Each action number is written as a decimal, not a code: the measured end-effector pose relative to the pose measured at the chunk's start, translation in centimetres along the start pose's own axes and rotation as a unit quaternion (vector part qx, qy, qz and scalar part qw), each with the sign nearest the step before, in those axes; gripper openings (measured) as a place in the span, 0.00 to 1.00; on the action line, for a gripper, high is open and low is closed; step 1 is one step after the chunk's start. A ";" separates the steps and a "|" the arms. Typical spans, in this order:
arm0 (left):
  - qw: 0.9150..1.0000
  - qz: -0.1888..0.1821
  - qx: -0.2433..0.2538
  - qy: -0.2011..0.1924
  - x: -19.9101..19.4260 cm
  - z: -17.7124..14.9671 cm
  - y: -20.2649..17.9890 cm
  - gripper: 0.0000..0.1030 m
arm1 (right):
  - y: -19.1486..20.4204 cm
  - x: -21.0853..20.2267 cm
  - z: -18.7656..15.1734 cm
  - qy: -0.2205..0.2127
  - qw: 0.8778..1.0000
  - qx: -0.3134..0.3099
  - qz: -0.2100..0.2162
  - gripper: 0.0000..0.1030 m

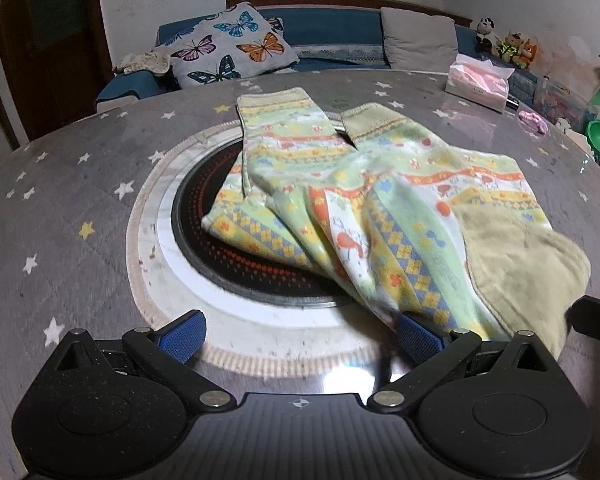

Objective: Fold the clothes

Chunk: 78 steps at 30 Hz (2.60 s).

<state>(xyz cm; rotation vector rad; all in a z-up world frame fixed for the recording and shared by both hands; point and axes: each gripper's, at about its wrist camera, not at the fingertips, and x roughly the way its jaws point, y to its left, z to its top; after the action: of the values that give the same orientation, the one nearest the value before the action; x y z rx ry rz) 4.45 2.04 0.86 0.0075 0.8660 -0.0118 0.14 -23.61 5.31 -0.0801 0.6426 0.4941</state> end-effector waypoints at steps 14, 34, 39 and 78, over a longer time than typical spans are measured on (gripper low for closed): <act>0.999 -0.024 0.014 -0.034 0.9 6.3 -0.2 0.99 | -3.2 3.9 4.5 0.020 1.000 -0.001 0.002 0.85; 0.992 -0.098 0.085 0.016 7.1 9.1 -2.7 0.52 | -6.2 16.6 8.6 0.082 0.996 0.014 0.030 0.33; 0.991 -0.107 0.084 0.015 7.2 8.9 -2.2 0.26 | -6.3 17.1 8.4 0.085 0.995 0.028 0.041 0.07; 0.999 -0.021 0.012 -0.046 -6.1 -0.4 7.9 0.40 | -13.2 -7.5 -1.4 0.019 0.976 0.137 -0.170 0.22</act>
<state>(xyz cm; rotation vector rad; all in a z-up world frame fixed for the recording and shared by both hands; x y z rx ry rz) 0.28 10.02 5.28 0.0121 0.7748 -0.0615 0.35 -38.68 7.61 0.0623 0.7129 0.0711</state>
